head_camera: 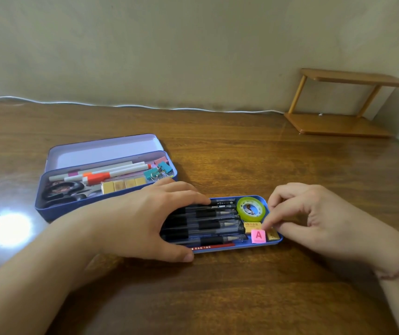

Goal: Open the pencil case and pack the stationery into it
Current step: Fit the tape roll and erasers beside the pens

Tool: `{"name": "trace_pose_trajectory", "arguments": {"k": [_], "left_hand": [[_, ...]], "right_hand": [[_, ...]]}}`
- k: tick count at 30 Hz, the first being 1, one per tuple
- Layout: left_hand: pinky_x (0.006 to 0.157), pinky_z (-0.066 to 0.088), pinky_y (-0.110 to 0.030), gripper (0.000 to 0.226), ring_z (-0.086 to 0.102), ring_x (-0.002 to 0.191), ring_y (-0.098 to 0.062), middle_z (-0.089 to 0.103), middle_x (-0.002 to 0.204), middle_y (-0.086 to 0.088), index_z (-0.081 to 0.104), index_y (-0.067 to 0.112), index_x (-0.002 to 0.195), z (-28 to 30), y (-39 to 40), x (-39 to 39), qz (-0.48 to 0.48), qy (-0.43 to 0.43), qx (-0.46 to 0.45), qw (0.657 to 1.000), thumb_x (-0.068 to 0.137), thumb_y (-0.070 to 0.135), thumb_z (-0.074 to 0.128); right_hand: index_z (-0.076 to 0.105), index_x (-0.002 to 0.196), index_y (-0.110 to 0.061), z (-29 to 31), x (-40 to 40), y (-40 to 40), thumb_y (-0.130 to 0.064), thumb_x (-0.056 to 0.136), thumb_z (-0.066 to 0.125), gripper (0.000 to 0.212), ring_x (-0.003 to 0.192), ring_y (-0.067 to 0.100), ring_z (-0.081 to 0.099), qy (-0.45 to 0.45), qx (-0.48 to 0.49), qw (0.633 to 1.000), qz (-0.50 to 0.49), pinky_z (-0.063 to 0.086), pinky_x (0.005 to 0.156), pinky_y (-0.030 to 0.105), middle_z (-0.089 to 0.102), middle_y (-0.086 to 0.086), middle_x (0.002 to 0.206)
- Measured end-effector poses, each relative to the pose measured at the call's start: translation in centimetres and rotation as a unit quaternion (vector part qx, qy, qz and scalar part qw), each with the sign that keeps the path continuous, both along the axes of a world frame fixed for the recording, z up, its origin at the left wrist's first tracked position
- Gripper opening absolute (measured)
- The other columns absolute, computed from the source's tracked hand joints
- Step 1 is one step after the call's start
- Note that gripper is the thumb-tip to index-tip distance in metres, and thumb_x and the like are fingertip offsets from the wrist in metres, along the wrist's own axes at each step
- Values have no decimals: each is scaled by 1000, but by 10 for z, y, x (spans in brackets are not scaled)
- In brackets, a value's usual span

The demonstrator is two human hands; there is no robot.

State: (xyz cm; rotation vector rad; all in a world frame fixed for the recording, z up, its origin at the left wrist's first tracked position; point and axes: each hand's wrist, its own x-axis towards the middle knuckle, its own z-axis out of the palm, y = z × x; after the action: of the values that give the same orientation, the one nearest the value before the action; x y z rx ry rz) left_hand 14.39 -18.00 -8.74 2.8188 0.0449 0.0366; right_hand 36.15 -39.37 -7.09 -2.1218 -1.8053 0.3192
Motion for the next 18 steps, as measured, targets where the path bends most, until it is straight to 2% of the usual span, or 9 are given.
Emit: {"name": "trace_pose_trajectory", "arguments": {"k": [3, 7, 10, 13, 18], "left_hand": [[109, 38, -26, 83, 28, 131, 6, 32, 135, 35, 28, 49, 141, -1, 0, 0, 1, -1, 1, 1000, 70, 74, 63], [109, 37, -27, 83, 30, 131, 4, 35, 135, 32, 29, 47, 141, -3, 0, 1, -1, -12, 4, 1000, 70, 74, 63], [109, 37, -27, 83, 31, 131, 5, 35, 135, 31, 30, 47, 141, -2, 0, 1, -2, -10, 3, 1000, 71, 73, 63], [109, 37, -26, 82, 30, 131, 5, 34, 136, 32, 30, 48, 141, -2, 0, 0, -1, -10, 2, 1000, 70, 73, 64], [109, 38, -27, 82, 29, 132, 5, 33, 137, 32, 29, 49, 141, -2, 0, 1, -1, -3, -1, 1000, 70, 74, 63]], "right_hand": [[76, 91, -45, 2, -2, 0, -25, 87, 66, 22, 102, -1, 56, 7, -11, 1000, -12, 52, 73, 25, 61, -24, 96], [74, 97, -46, 1, -4, 0, -33, 88, 64, 19, 101, -3, 53, -50, -17, 999, -13, 52, 75, 28, 59, -26, 96], [75, 94, -43, 1, -6, -1, -35, 86, 64, 16, 94, -1, 56, -74, 20, 997, -9, 54, 72, 32, 60, -24, 90], [75, 87, -39, 2, -9, 0, -37, 80, 63, 15, 93, 5, 59, -38, 52, 998, 0, 54, 71, 33, 62, -21, 87], [74, 90, -42, 1, -13, 1, -43, 80, 59, 18, 98, 3, 56, -45, 17, 999, 19, 52, 75, 33, 61, -22, 91]]}}
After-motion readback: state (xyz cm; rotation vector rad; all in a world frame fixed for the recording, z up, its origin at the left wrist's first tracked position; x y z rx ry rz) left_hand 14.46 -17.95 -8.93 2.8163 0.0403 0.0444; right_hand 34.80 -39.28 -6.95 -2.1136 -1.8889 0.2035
